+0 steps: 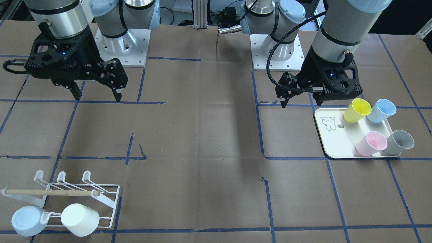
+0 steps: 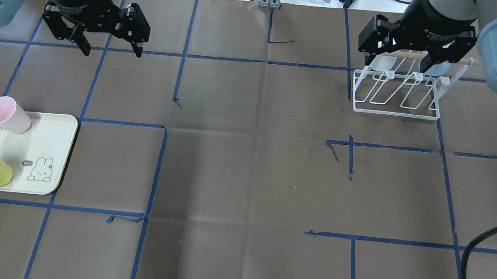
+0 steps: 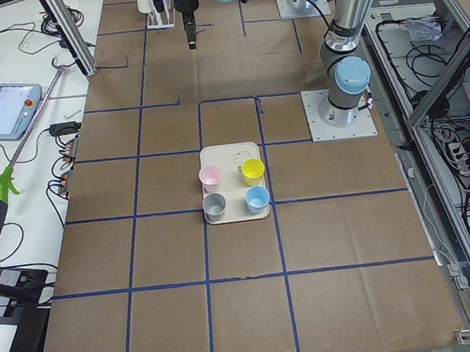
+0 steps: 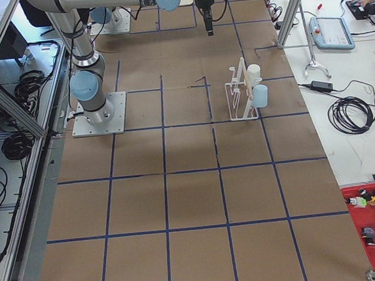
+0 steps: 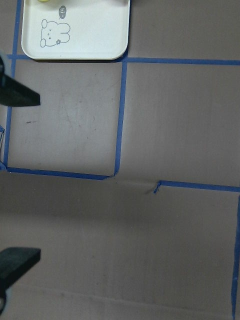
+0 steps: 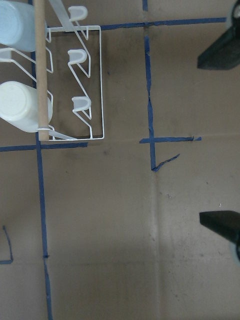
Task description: Transfer IKEA cup to right arm and place on rack
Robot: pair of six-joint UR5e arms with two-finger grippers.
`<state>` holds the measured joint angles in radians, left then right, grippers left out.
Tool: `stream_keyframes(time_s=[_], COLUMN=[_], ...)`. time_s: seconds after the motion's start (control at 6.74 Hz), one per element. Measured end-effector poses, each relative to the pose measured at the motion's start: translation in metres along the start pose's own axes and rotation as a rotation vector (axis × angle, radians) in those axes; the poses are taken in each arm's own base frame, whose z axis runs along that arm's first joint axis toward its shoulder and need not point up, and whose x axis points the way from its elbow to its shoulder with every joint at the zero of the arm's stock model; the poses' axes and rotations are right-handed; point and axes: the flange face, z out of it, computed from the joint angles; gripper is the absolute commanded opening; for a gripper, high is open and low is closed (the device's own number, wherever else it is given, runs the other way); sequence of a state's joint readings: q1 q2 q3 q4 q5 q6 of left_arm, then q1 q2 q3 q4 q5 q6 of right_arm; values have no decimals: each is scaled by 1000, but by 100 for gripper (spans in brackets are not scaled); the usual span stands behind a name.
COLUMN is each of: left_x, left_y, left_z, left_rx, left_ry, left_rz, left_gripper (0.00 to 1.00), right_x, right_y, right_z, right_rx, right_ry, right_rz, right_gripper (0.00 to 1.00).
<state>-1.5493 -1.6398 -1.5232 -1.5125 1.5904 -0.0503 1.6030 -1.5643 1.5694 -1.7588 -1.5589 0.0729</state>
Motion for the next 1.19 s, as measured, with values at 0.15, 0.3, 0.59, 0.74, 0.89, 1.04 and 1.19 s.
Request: stream_keyframes(time_s=[0.15, 0.3, 0.59, 0.74, 0.89, 1.04, 1.19], left_x=[1, 3, 4, 4, 3, 3, 2], left_y=[0, 0, 1, 1, 0, 0, 0], left_z=[0, 0, 1, 1, 1, 1, 1], left_rx=[-1, -2, -4, -5, -5, -5, -5], left_ry=[8, 24, 33, 30, 27, 25, 23], left_rz=[4, 7, 8, 7, 7, 5, 4], left_gripper=[100, 100, 100, 100, 100, 100, 100], right_x=[-2, -3, -3, -3, -3, -3, -3], right_y=[5, 9, 13, 13, 13, 13, 12], right_z=[-3, -2, 2, 3, 3, 4, 5], right_rx=[-6, -22, -46, -50, -50, -49, -49], right_ry=[-1, 0, 0, 1, 2, 2, 1], right_rz=[-3, -3, -3, -3, -3, -3, -3], right_gripper=[100, 100, 100, 100, 100, 100, 100])
